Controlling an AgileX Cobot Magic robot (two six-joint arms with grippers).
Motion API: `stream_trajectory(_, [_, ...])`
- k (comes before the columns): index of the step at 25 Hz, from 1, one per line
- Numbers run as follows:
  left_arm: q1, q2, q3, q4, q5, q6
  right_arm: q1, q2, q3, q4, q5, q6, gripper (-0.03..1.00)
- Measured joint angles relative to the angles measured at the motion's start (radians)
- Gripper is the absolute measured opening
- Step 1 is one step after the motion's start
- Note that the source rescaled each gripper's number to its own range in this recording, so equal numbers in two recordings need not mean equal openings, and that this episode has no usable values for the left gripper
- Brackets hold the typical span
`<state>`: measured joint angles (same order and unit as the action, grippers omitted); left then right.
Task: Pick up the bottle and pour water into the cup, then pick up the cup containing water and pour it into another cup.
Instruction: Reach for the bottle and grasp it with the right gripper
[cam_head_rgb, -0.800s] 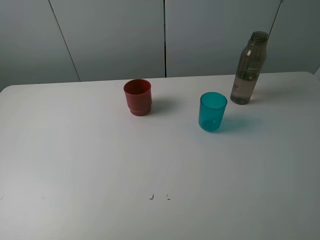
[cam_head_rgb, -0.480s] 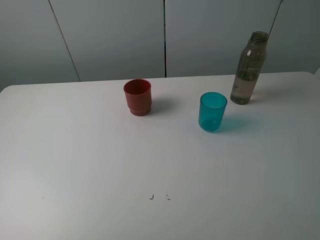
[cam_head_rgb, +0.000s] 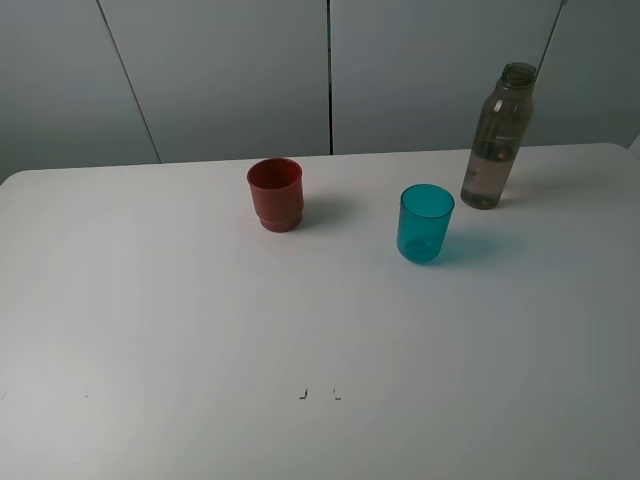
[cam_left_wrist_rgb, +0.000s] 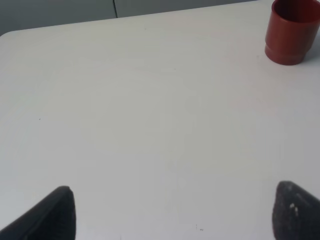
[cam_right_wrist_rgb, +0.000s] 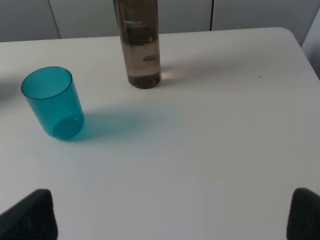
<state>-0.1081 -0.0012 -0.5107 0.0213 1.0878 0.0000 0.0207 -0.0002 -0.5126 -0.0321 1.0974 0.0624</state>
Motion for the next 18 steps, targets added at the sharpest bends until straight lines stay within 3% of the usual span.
stream_trajectory(18, [0.000, 0.000, 0.000, 0.000, 0.000, 0.000, 0.000, 0.000, 0.000, 0.000, 0.000, 0.000, 1.00])
